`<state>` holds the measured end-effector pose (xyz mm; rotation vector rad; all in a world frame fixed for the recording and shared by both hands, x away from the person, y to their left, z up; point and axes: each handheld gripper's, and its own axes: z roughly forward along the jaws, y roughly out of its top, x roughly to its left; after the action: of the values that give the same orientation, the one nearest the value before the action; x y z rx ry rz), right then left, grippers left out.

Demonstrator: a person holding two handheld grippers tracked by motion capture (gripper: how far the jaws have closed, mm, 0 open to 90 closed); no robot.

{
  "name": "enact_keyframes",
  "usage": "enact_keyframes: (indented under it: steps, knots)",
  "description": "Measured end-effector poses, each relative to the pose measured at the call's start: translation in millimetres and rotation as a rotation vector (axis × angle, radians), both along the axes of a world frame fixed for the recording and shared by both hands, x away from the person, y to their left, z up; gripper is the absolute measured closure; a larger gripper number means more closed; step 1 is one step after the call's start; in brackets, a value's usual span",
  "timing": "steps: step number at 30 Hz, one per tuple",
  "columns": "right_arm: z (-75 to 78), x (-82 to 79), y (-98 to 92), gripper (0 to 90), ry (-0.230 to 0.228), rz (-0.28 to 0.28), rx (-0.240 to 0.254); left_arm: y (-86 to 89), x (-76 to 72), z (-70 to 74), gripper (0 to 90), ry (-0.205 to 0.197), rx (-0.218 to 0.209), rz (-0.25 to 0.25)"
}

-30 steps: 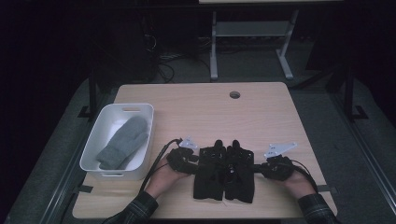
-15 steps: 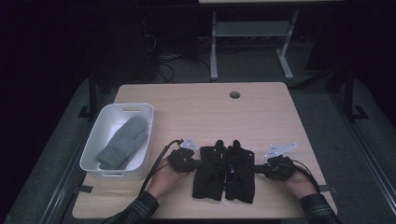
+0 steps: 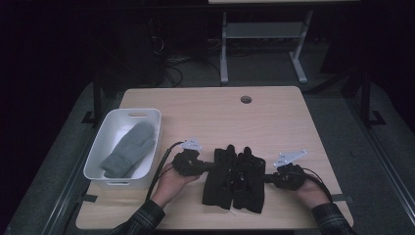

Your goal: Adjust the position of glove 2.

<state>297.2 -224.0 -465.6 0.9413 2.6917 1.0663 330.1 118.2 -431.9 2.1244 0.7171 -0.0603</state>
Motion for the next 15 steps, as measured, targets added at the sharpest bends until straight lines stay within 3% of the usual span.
enact_keyframes:
  steps: [7,15]
  knots:
    - [-0.9,1.5,7.9,89.9,0.000,0.011,0.006,-2.8,4.8,12.3,86.7,-0.017,-0.048,-0.008]
    - [-1.1,2.7,13.3,90.0,0.006,0.016,0.010,-2.4,10.6,19.6,86.9,-0.029,-0.066,-0.001]
